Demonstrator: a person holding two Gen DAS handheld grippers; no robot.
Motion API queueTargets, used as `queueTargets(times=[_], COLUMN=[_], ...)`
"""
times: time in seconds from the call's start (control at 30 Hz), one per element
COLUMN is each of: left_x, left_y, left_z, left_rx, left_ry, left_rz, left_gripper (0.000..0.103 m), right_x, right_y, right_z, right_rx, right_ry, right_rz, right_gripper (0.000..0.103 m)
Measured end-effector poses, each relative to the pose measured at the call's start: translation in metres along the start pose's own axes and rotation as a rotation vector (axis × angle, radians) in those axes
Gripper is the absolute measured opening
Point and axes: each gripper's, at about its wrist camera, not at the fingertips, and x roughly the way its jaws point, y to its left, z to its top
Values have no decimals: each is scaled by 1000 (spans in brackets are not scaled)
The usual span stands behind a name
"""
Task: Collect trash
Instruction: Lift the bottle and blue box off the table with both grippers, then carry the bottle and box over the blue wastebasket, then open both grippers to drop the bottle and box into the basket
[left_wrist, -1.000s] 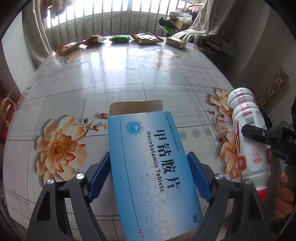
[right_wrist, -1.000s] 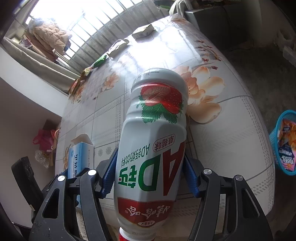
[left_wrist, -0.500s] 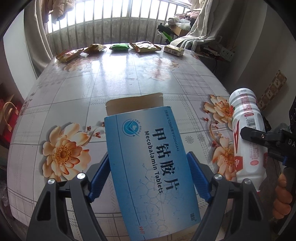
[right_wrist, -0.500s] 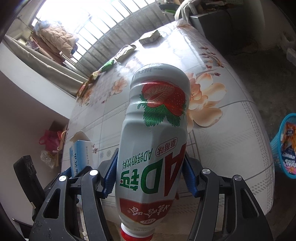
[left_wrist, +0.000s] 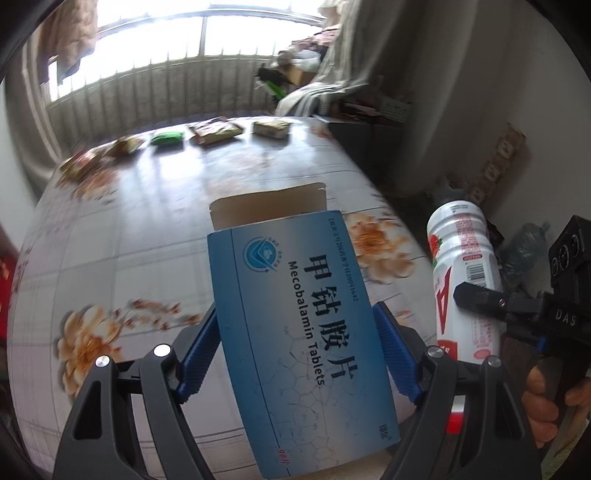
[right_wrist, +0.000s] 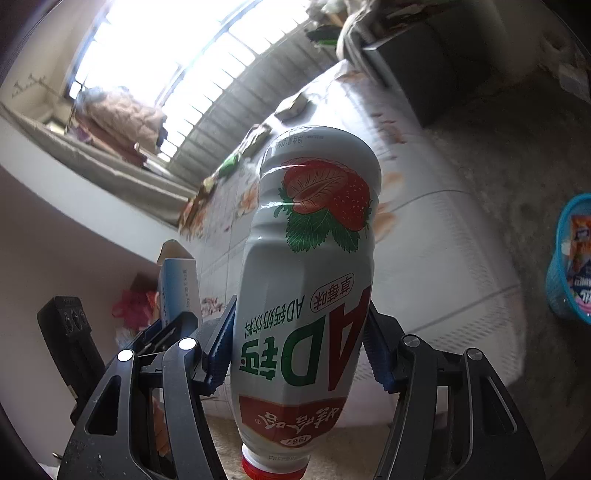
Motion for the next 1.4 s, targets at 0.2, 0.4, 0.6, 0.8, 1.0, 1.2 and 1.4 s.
queueTargets(times=[0.2,0.4,0.6,0.8,1.0,1.2,1.4], left_x=[21,61,141,229,288,316,282], left_y=[-71,-164,-272,-353,-404,-406,-381], left_z=[27,48,48,26,34,43,51], left_rx=[124,255,357,463,467,358,346], left_ry=[34,120,302,466,517,537,511], left_rz=[-127,-271,-367,-351,-351,-293,-328], left_gripper=[78,78,78,78,81,88,88], right_x=[-55,-108,-129,-121,-101,-69,-72], right_y=[-60,-146,-242,-314,-375,-434,-419], right_z=[-4,-25,-60,-75,-61,-63,-74], right_rx=[125,327,636,849,1005,1175,1111], right_ry=[-115,-232,-318,-355,-422,-437,-420], right_rz=[-27,-109,-175,-199,-217,-202,-234], right_gripper=[57,57,57,58,61,70,70])
